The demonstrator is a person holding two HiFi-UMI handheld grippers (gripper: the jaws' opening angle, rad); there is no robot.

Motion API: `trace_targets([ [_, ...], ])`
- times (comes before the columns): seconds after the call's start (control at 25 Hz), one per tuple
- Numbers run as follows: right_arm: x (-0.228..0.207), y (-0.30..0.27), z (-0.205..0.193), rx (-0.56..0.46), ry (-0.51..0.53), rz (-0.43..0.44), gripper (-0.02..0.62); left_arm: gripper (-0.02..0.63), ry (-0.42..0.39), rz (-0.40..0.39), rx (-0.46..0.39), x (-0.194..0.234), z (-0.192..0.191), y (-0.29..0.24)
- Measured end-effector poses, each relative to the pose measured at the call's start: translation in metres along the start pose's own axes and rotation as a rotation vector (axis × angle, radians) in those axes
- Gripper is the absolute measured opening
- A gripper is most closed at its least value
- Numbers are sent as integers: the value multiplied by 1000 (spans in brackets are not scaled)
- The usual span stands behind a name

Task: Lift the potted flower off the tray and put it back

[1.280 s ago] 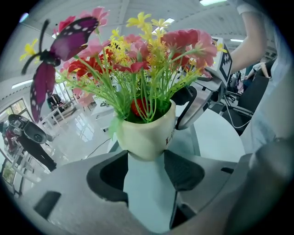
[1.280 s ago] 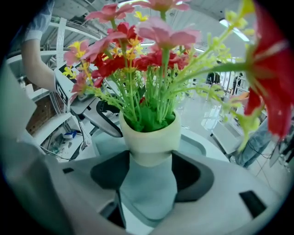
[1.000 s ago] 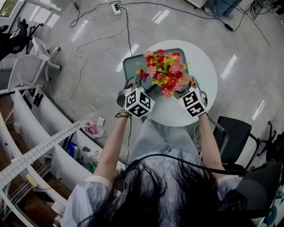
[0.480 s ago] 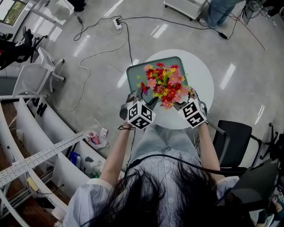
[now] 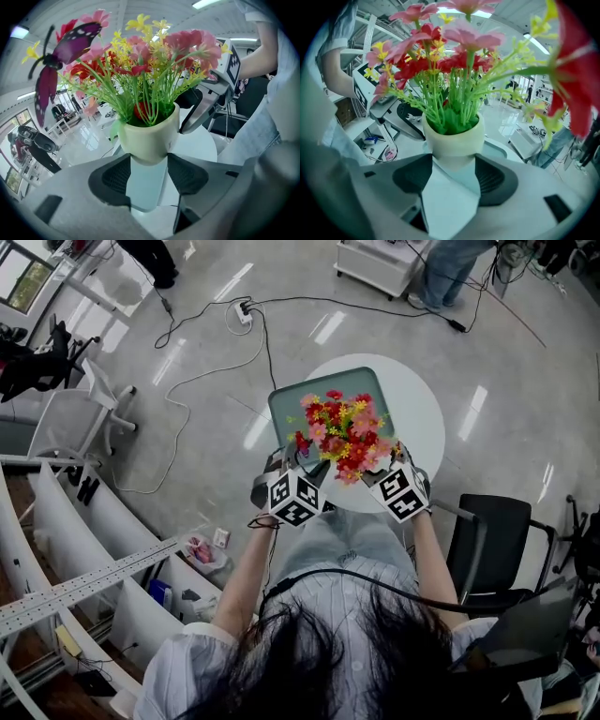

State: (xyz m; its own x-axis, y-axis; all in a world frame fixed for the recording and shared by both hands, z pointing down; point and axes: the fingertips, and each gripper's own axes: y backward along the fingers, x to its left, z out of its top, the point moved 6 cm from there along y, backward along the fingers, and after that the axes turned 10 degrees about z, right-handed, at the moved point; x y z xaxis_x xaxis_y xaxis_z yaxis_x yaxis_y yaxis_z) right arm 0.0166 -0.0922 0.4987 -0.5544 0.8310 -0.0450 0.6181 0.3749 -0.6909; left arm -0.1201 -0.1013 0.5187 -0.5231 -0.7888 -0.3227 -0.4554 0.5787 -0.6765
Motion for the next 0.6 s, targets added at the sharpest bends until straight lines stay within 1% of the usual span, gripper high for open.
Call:
trace_targets([
  [0.24,13,5,-1,-7,-3,-12,285,233,-7,-3,-7,-7,-2,10],
  [0.6,17,27,-5,-12,22,-7,285,233,2,27,-5,-22,12,22],
])
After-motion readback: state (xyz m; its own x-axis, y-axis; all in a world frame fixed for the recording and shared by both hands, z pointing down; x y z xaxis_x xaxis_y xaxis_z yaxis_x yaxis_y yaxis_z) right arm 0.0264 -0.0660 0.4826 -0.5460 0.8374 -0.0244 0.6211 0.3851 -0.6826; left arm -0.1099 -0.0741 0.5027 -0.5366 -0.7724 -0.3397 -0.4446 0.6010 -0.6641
